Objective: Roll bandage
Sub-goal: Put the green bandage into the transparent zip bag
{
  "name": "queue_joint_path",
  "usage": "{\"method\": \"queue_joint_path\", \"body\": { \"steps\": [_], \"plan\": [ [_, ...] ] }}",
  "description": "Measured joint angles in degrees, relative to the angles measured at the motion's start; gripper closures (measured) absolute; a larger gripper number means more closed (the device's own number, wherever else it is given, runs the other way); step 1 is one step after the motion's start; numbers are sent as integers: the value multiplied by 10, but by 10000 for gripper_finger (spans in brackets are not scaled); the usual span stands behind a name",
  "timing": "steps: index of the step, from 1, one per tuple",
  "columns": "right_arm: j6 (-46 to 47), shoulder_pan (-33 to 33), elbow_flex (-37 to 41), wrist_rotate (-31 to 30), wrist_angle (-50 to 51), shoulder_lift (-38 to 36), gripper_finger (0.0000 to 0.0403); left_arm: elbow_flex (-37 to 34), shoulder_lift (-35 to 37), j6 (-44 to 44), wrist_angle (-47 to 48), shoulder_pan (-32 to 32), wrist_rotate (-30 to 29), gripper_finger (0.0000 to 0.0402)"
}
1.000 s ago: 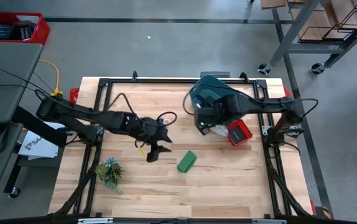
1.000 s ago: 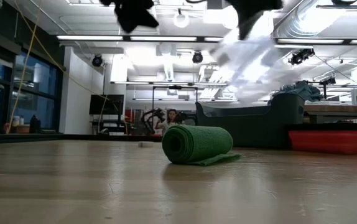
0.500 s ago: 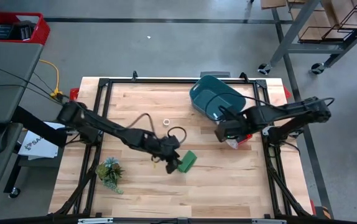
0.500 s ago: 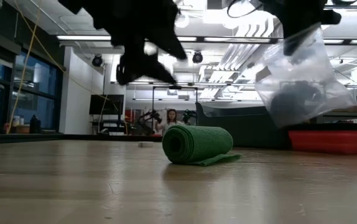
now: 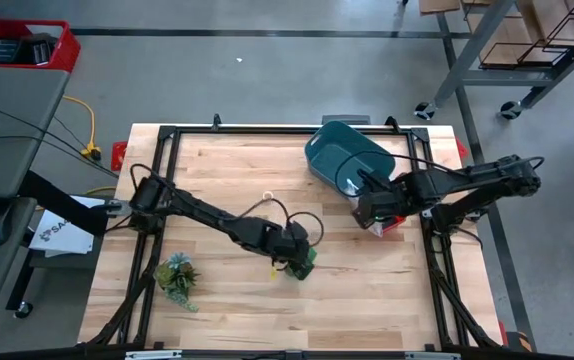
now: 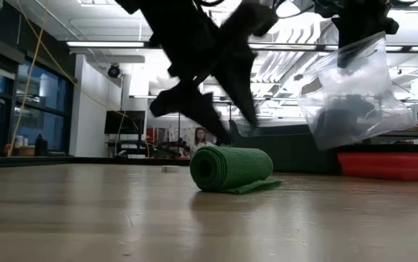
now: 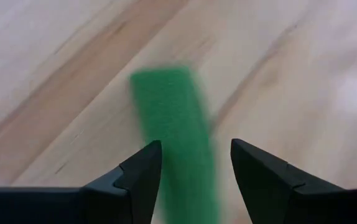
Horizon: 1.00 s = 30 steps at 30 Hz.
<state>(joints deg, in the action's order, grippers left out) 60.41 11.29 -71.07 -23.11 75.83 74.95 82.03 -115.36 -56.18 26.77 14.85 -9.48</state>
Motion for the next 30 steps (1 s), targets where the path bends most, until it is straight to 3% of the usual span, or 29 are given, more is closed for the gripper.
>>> {"method": "queue_joint_path", "body": {
  "steps": [4,13,28,30],
  "plan": [
    [2,0,0,0,-4,-3,403,25,-21,-11,72,0,-13,212],
    [0,0,0,-4,-11,-4,403,13,-21,-85,75,-4,-6,212],
    [-5,0,0,-4,-25,-4,403,35,25,-58,85,-10,-2,213],
    [-4,0,0,-4,-32,-4,403,35,26,-45,86,-14,21,213]
  ]
}}
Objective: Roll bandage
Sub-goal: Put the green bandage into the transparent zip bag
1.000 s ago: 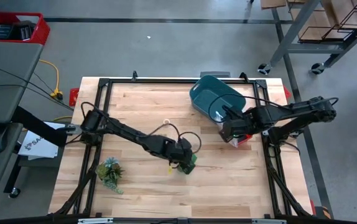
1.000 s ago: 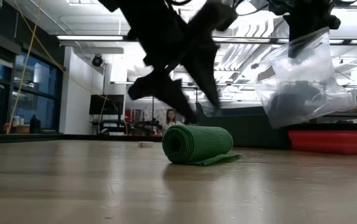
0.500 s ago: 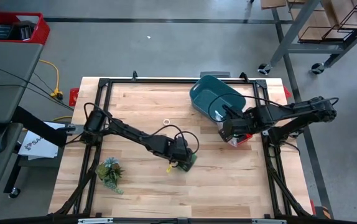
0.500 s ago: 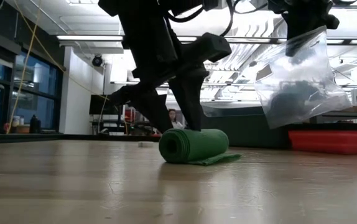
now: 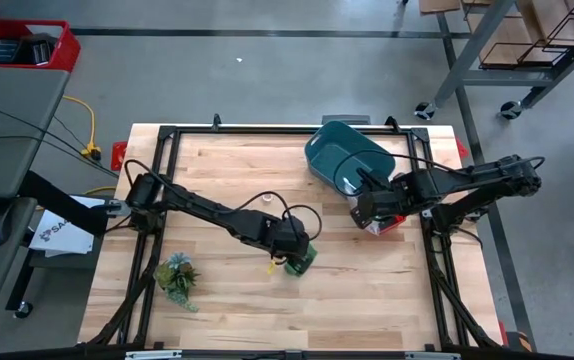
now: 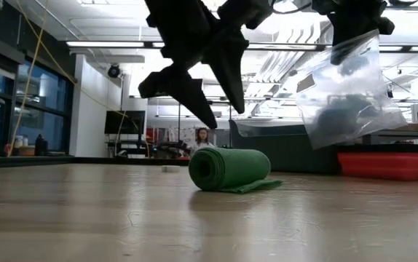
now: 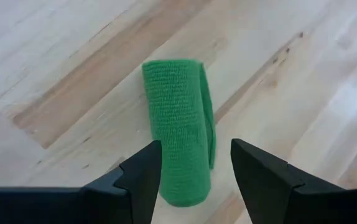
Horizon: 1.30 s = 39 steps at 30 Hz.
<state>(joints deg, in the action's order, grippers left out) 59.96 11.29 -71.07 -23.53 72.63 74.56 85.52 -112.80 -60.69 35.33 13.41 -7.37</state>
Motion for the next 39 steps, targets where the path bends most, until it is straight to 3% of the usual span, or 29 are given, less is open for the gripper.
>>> {"method": "queue_joint_path", "body": {
  "steps": [6,17,21,25,39],
  "plan": [
    [0,0,0,-1,-6,0,403,0,0,55,-37,-7,28,203],
    [-6,0,0,-1,-6,0,403,0,0,66,-31,-14,23,83],
    [-9,0,0,-1,-6,0,403,-2,0,63,-20,-5,34,80],
    [-10,0,0,-2,-6,0,403,-23,-6,69,-23,16,-25,81],
    [-15,0,-1,0,-10,1,403,-33,-44,42,-80,21,-11,82]
  ]
}}
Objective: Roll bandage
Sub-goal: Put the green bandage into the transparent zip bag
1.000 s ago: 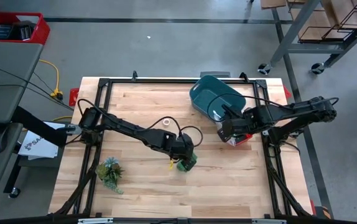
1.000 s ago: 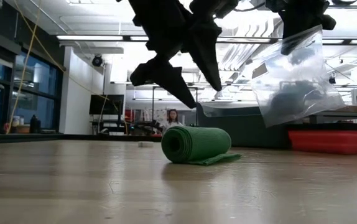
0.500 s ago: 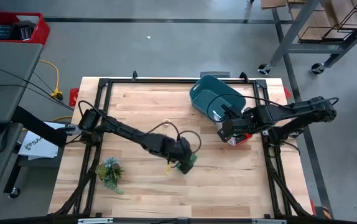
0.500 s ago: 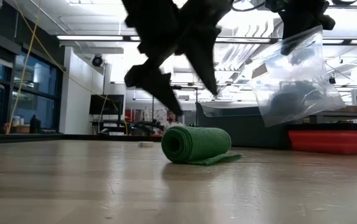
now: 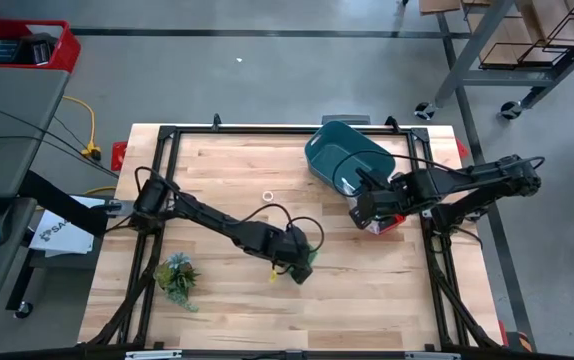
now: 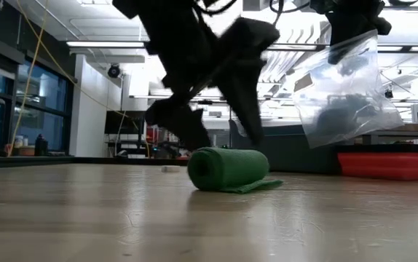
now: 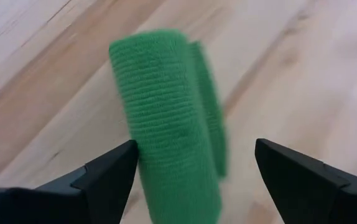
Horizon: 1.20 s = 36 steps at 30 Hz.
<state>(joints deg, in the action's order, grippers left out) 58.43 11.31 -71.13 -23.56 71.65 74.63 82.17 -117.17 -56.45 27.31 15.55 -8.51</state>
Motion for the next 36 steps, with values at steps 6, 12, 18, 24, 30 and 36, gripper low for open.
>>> {"method": "queue_joint_path", "body": {
  "steps": [6,12,18,24,30,36],
  "plan": [
    [2,0,0,1,-5,0,403,1,-27,-33,25,-1,-5,82],
    [2,0,0,1,-9,0,403,2,-34,-43,14,0,5,82],
    [2,0,0,1,-11,0,403,12,-36,-30,45,1,3,143],
    [6,0,0,1,-12,0,403,14,-33,-21,74,1,-7,338],
    [-18,0,0,22,-59,0,403,12,41,41,105,3,-48,360],
    [-49,0,0,61,-160,9,403,13,199,148,112,17,-161,362]
  ]
}}
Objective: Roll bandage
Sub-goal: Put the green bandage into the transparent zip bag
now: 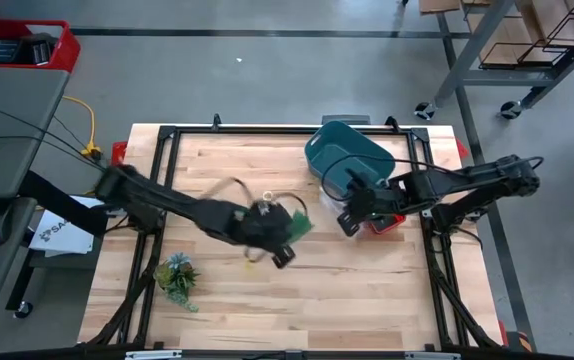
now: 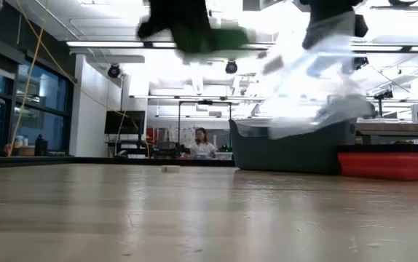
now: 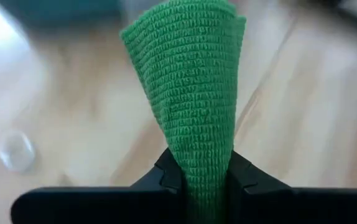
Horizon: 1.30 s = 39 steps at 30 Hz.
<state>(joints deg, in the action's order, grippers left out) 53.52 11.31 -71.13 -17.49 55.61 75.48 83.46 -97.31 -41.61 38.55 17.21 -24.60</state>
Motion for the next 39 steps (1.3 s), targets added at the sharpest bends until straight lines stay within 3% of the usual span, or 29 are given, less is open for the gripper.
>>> {"method": "queue_joint_path", "body": {
  "steps": [4,7,11,16,22,30,33,39],
  "plan": [
    [-3,0,0,9,-68,22,403,3,111,73,-44,8,-80,362],
    [-33,0,0,44,-159,47,403,1,156,132,-81,5,-112,362],
    [-40,0,0,67,-304,88,403,2,179,221,-164,-6,-104,362],
    [-25,-5,1,76,-417,122,403,-23,174,268,-240,-4,-86,362],
    [-11,-4,1,90,-445,123,403,-103,186,246,-287,5,-71,362],
    [-20,-4,1,129,-473,122,403,-210,188,207,-407,12,-133,360],
    [-25,-4,1,145,-488,122,403,-218,188,195,-427,14,-183,360],
    [-33,-7,0,148,-500,121,403,-218,189,166,-443,22,-173,362]
  ]
}}
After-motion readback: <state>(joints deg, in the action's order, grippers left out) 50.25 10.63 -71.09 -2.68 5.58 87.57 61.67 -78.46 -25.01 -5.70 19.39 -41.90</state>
